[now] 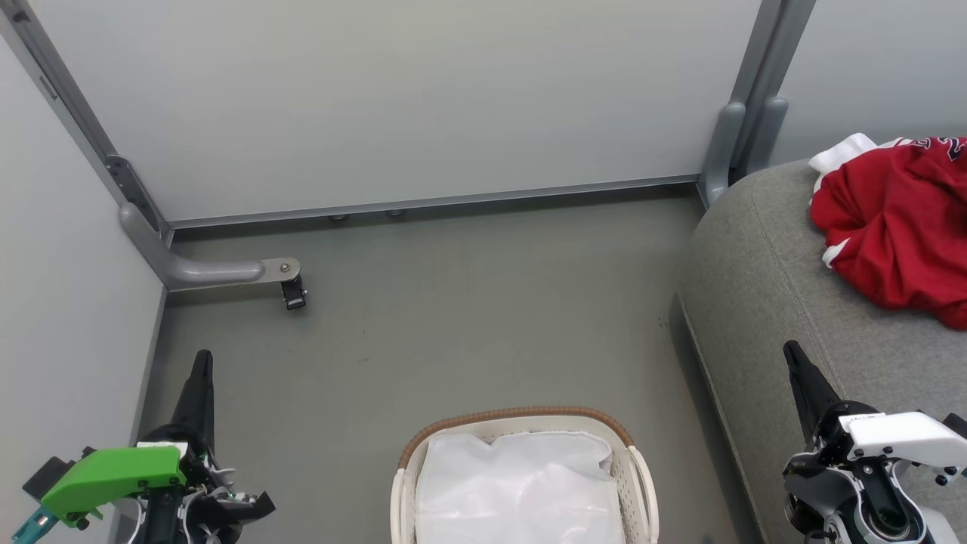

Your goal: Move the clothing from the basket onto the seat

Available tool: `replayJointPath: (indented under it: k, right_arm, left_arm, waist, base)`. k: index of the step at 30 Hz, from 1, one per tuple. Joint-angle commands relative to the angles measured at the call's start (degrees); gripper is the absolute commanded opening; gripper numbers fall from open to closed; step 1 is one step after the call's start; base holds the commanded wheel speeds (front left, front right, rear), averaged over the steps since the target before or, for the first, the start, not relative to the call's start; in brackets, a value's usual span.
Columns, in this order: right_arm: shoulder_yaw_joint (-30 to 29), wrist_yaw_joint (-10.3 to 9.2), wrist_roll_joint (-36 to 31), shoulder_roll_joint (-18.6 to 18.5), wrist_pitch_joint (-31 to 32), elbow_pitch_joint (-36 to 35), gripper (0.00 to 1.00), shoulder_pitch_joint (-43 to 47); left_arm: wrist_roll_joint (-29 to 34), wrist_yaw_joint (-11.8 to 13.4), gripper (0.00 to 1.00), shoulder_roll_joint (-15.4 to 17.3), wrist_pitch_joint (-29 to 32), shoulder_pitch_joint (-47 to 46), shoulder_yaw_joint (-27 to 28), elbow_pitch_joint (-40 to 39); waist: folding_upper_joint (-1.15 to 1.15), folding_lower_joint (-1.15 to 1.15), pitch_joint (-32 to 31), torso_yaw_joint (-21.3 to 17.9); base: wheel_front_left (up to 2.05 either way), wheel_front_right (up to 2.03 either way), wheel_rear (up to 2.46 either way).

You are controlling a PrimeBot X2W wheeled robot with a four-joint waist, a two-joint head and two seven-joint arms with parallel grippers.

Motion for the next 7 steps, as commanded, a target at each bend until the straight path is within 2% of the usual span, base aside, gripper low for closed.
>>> replayJointPath:
  k: [1,7]
  right_arm:
    - [-0.09,-0.01,0.20,-0.34,0.22,-0.14,0.00,-0.21]
    - [-0.09,-0.01,0.20,-0.34,0.22,-0.14,0.00,-0.21]
  left_arm:
    - [-0.21,-0.24,0.00,0.27,0.23,-0.66,0.10,-0.18]
    - [-0.22,-0.24,0.00,0.27,0.23,-0.66,0.10,-0.18]
  waist:
    - [0.65,0.00,0.00,0.00]
    - [0.65,0.00,0.00,0.00]
  base:
    - [0.00,0.00,0.00]
    - [0.00,0.00,0.00]
